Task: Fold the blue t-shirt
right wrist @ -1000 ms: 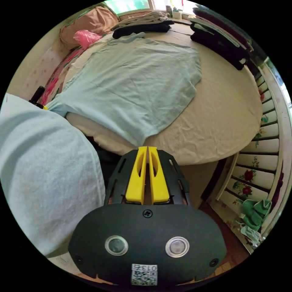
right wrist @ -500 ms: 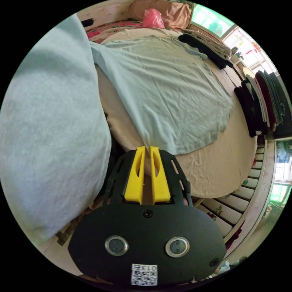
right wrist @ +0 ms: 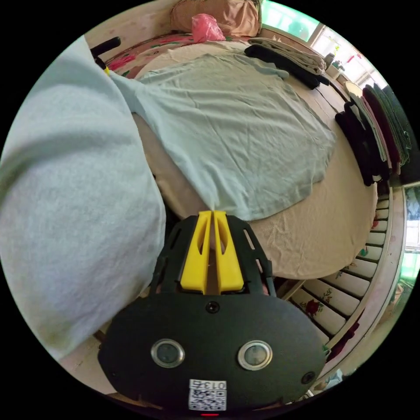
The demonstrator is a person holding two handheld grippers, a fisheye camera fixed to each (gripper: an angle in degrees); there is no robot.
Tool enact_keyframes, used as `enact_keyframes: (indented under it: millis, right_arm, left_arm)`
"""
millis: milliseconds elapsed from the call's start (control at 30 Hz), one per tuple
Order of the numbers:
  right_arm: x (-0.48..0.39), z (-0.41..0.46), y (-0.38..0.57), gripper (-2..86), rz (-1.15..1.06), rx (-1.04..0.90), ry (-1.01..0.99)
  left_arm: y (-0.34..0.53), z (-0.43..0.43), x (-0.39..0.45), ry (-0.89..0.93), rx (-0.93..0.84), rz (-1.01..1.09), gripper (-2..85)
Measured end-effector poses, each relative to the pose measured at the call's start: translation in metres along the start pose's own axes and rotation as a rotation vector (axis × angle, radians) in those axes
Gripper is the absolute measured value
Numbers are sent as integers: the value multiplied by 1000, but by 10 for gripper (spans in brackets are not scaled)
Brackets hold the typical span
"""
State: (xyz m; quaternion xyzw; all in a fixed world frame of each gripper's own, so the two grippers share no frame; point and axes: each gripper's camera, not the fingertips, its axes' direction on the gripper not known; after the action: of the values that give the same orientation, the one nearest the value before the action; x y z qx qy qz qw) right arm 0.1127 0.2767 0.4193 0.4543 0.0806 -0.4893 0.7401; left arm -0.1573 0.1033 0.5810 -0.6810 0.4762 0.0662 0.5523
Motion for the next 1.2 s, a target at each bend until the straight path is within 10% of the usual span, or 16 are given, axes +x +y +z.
enact_keyframes:
  millis: [800, 1200]
  right_arm:
    - [249, -40, -74, 66, 547, 129, -161]
    - [206, -35, -15, 84, 575, 140, -217]
  left_arm:
    - [-145, -35, 84, -215, 224, 119, 142]
    - [-80, 64, 137, -679, -107, 344, 135]
